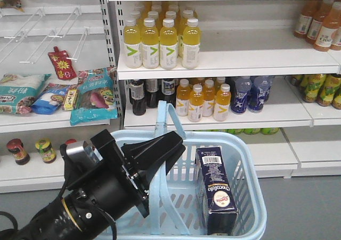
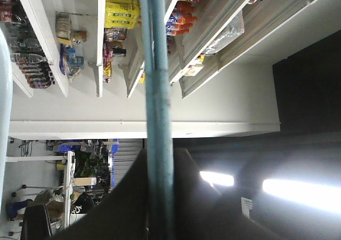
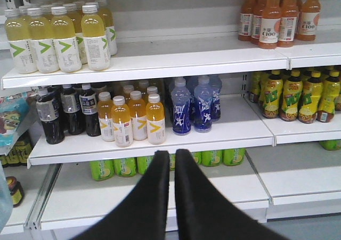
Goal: Left arm holds basket, right arm returns cookies
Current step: 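Turn the base to face the shelf of bottled drinks, basket held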
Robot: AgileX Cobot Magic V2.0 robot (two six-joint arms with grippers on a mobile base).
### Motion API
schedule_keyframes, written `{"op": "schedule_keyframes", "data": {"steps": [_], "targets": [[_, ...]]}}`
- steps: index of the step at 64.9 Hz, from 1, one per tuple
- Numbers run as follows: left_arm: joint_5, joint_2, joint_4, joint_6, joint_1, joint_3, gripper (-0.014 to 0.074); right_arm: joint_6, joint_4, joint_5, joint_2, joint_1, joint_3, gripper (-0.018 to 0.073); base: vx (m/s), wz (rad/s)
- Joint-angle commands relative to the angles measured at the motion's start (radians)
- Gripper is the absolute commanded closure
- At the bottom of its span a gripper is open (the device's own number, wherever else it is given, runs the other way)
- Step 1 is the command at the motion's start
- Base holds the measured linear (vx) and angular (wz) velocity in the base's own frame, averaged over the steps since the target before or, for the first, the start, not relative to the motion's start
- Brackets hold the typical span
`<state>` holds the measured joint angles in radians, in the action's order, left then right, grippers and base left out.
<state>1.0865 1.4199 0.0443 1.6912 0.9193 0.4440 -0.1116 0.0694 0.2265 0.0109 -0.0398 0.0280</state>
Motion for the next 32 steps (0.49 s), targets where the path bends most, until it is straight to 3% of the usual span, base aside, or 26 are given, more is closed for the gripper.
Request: {"op": "schedule_keyframes", "data": {"steps": [1, 32], "targets": [[0.286, -0.039, 0.001, 0.003, 0.007, 0.027, 0.0599, 0.003, 0.01, -0.071, 0.012, -0.008, 0.018, 0.0566, 0.4, 0.04], [0.286, -0.039, 0.001, 0.003, 0.007, 0.027, 0.0599, 0.003, 0.01, -0.071, 0.012, -0.008, 0.018, 0.0566, 0.35, 0.03]]}}
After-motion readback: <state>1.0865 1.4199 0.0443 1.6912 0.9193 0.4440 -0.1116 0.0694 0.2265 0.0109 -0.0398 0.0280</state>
